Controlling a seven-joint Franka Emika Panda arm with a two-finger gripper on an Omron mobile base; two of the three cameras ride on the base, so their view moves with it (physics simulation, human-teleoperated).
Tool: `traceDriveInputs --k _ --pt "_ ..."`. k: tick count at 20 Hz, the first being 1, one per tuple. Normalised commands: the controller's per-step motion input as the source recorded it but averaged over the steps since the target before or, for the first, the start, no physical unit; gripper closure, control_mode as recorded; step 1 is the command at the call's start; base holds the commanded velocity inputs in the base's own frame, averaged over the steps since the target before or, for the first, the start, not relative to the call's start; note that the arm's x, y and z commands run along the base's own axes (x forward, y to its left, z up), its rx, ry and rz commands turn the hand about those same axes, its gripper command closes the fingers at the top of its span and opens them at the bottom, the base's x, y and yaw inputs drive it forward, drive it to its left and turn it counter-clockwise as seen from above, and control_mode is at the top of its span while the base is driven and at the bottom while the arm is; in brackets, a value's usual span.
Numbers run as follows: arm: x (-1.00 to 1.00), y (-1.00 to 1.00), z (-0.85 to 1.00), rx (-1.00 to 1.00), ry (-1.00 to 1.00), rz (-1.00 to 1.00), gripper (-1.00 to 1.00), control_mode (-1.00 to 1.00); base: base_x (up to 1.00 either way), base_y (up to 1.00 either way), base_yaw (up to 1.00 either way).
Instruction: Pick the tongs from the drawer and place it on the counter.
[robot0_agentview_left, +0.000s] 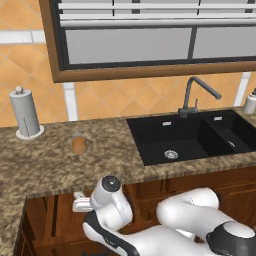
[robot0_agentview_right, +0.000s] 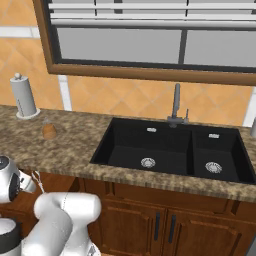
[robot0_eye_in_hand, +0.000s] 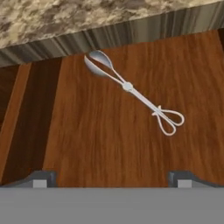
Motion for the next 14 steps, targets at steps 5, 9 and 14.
traceDriveInputs --k 5,9,14 --pt "0.07 0.26 -0.51 -0.22 0.28 0.02 -1.0 -1.0 0.0 0.0 0.0" --pt "-0.4 0.07 -0.66 -0.18 0.27 0.08 -1.0 -1.0 0.0 0.0 0.0" --pt "-0.97 0.0 -0.75 -0.02 0.24 0.15 -1.0 -1.0 0.0 0.0 0.0"
